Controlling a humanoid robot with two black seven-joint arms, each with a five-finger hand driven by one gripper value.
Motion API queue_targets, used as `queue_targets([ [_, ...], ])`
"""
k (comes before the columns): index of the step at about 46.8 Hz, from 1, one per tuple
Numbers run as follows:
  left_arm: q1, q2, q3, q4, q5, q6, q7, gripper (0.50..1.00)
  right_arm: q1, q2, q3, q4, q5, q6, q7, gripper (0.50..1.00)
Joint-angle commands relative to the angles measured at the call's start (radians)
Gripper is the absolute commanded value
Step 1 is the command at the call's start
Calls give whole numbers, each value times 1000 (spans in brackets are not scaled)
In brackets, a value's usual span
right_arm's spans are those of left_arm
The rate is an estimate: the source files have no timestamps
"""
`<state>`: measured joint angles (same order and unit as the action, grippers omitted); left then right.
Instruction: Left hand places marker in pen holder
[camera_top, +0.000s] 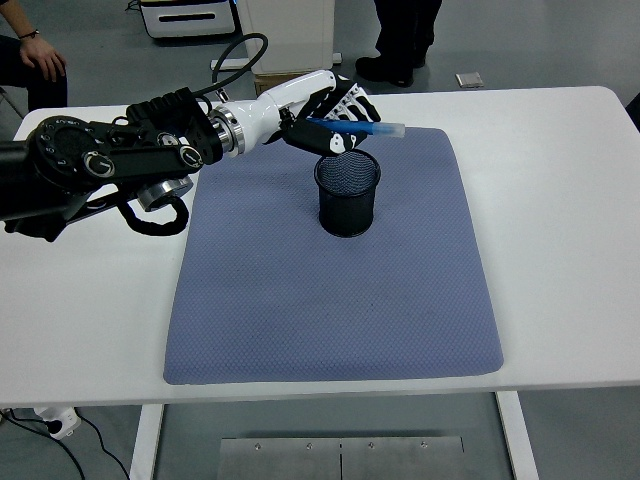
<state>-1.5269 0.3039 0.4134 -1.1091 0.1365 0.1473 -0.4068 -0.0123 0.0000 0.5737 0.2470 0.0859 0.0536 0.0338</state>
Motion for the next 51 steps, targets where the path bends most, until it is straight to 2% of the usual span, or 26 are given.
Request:
queue_targets([
  [1, 24, -5, -24, 11, -21, -2, 0, 500, 0, 0, 0, 0, 0, 0, 0, 1000],
  [25, 169, -40, -183, 44, -101, -2, -7, 500, 0, 0, 0, 0, 0, 0, 0, 1000],
  [42, 218, -80, -208, 54, -187, -3, -75, 500, 0, 0, 0, 0, 0, -1, 0, 1000],
  [51, 252, -94, -237, 55, -209, -2, -79, 500, 0, 0, 0, 0, 0, 0, 0, 1000],
])
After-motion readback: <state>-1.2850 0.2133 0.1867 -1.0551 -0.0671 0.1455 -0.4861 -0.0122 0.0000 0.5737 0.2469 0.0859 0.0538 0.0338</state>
